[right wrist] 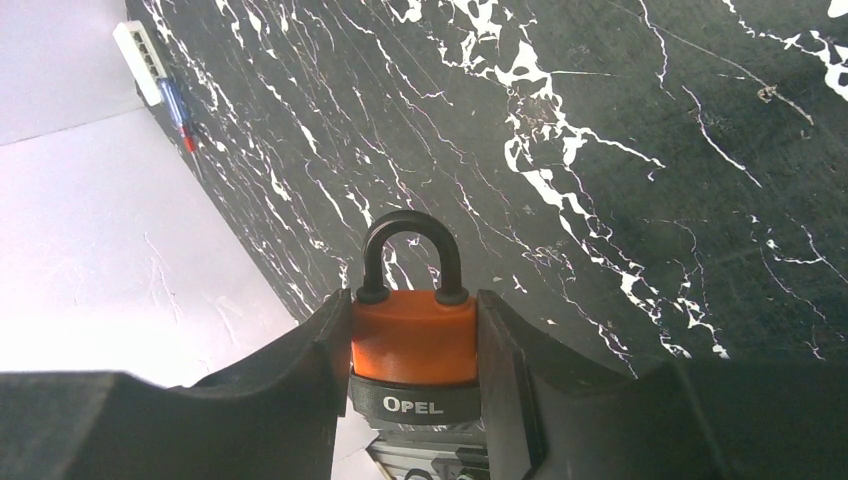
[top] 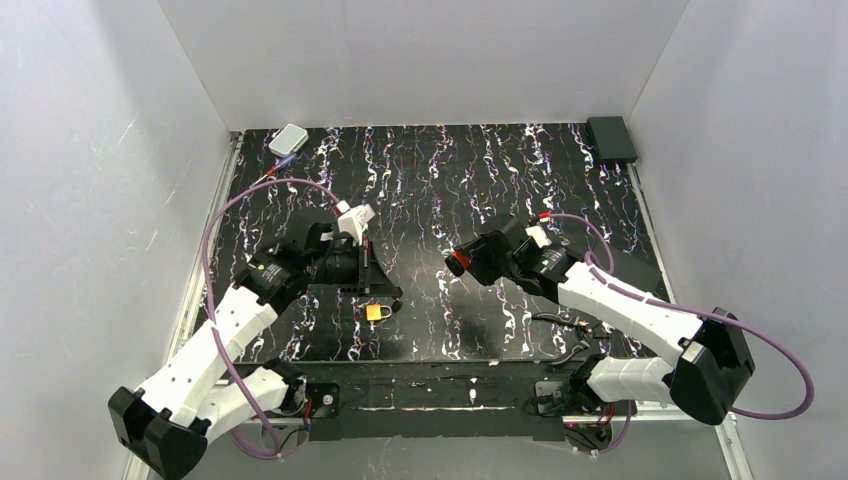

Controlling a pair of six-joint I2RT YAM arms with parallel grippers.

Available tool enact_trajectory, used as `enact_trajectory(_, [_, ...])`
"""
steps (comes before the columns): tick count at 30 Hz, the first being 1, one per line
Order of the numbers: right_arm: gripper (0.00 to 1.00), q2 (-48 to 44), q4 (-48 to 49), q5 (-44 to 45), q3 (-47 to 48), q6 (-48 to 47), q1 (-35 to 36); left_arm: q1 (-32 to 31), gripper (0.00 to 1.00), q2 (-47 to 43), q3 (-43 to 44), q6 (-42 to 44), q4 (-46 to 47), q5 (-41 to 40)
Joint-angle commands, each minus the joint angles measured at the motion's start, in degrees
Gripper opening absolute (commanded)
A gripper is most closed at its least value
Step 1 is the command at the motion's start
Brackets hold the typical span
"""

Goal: Unlock with the key

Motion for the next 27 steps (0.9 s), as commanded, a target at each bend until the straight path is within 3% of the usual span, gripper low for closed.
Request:
enact_trajectory(1, [0.01,-0.94,2.95,1.54,2.57,2.28,0.17,-4.13,0.00,0.54,0.36,-3.04,6.07,-0.79])
enact_trajectory(9, [0.01,-0.07,-4.29,-0.36,4.13,6.63,0.17,-8.58,0.00,5.03,-0.06,-4.23,11.18,-4.28])
enact_trajectory(16, [0.01,0.35,-1.50,-7.64,2.24,6.92,0.17,-11.20,0.00,8.29,-0.91,-4.23,14.58,-5.42])
enact_trajectory(27, [0.01,-1.74,-1.42,-6.95,0.55,6.66,0.17,-12.57,0.00,12.10,-0.57,-4.25,17.09,-6.07])
